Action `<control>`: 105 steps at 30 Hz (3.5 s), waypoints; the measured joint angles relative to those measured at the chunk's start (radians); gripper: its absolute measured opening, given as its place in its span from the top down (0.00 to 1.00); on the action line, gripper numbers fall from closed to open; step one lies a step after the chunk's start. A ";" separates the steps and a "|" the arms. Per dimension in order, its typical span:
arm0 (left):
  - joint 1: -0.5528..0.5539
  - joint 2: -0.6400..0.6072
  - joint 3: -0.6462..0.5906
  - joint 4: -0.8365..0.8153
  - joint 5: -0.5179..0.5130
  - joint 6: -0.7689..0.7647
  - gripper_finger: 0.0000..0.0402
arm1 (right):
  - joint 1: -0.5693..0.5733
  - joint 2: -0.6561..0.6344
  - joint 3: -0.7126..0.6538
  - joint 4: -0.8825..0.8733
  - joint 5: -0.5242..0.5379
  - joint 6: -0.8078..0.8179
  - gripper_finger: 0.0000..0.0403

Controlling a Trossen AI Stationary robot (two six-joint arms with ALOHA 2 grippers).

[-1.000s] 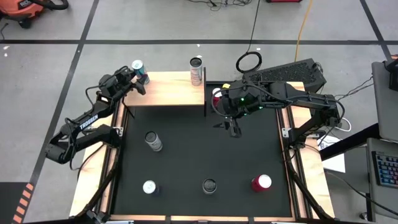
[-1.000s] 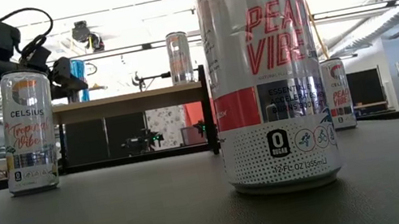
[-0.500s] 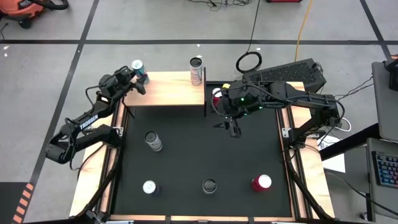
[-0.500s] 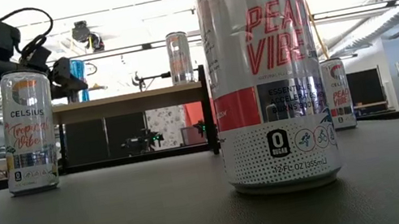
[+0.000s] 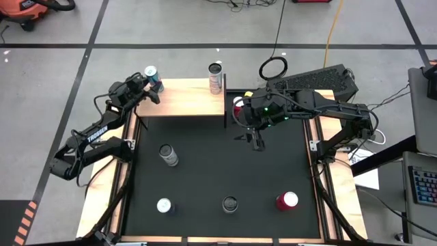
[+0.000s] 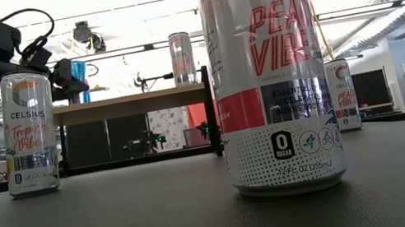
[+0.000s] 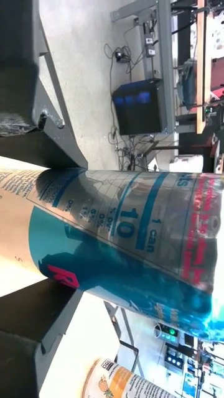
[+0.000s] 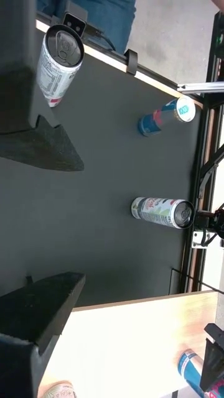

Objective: Place canned beverage on shelf
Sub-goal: Put the top blue soda can on the shelf

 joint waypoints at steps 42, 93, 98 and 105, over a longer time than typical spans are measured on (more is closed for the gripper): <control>0.000 0.001 0.000 -0.003 -0.001 -0.006 0.33 | 0.000 0.000 0.000 0.000 0.000 0.010 0.35; 0.000 0.001 -0.002 -0.003 0.080 0.031 0.33 | 0.000 0.000 0.000 0.000 0.000 0.010 0.35; 0.000 0.001 -0.002 -0.002 0.103 0.050 0.33 | 0.000 0.000 0.000 0.000 0.000 0.010 0.35; 0.000 0.001 -0.002 -0.001 0.108 0.048 0.33 | 0.000 0.000 0.000 0.001 0.000 0.010 0.35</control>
